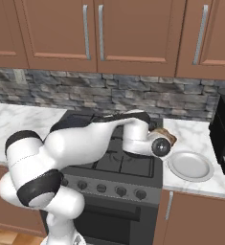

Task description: Retrieve the frozen meat and place it in the pot on a burner. Then turn the burner on.

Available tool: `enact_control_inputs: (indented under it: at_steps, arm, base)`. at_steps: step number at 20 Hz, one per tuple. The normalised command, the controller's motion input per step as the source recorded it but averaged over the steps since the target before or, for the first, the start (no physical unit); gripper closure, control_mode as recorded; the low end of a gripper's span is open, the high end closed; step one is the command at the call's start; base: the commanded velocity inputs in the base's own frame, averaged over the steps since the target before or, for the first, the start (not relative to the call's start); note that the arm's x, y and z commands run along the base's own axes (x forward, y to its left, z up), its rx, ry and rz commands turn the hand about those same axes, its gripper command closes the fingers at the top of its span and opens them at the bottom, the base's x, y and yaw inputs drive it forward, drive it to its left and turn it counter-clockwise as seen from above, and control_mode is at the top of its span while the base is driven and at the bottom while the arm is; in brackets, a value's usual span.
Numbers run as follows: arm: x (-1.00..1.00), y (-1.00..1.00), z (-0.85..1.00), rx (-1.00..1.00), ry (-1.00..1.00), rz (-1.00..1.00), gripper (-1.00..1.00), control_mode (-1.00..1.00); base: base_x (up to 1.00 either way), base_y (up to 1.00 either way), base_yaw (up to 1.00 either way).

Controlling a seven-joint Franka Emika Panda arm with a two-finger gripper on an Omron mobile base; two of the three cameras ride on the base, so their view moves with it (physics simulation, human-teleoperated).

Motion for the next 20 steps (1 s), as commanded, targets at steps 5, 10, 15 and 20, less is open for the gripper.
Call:
enact_control_inputs:
  at_steps: [5, 10, 15, 20]
  arm:
    - [0.00, 0.66, 0.25, -0.14, 0.09, 0.10, 1.00, -1.00]
    - [0.00, 0.78, 0.32, -0.04, 0.11, 0.14, 1.00, -1.00]
    - [0.00, 0.93, 0.39, -0.07, 0.02, 0.15, 1.00, -1.00]
    - [0.00, 0.92, 0.22, -0.09, 0.05, 0.13, 1.00, -1.00]
  base:
    - [0.00, 0.00, 0.00]
    - [0.00, 0.00, 0.00]
    - [0.00, 0.00, 0.00]
    - [0.00, 0.00, 0.00]
